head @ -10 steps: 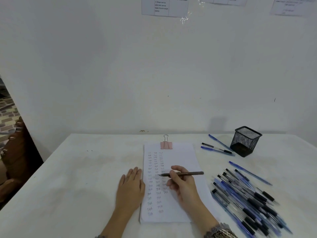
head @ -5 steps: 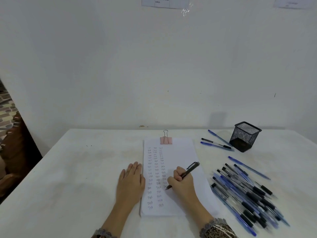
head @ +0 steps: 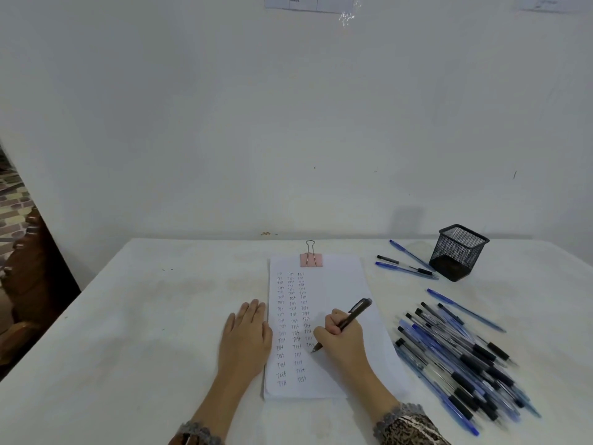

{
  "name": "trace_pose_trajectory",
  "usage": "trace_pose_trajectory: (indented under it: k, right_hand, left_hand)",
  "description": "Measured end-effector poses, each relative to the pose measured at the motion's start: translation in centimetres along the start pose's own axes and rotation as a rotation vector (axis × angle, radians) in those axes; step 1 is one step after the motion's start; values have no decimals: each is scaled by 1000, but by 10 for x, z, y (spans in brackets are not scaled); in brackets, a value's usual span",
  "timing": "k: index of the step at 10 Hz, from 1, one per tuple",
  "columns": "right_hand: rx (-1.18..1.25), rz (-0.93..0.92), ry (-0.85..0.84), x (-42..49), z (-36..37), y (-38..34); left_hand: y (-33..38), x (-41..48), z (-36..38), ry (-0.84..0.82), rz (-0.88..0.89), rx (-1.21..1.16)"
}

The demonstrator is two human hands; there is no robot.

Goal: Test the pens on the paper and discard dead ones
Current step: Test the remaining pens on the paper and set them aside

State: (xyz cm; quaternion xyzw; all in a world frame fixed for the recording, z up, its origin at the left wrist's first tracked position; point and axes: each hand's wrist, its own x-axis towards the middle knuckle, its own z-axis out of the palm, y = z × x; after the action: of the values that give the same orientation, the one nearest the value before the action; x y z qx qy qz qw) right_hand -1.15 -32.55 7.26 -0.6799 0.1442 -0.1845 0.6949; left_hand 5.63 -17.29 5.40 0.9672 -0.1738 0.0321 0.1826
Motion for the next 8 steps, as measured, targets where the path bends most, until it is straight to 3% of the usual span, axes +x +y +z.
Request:
trace_pose_trajectory:
  k: [8]
  right_hand:
    - [-78, -8, 35, -1, -3, -4]
  left_hand:
    - [0, -1, 0, 2, 8, 10]
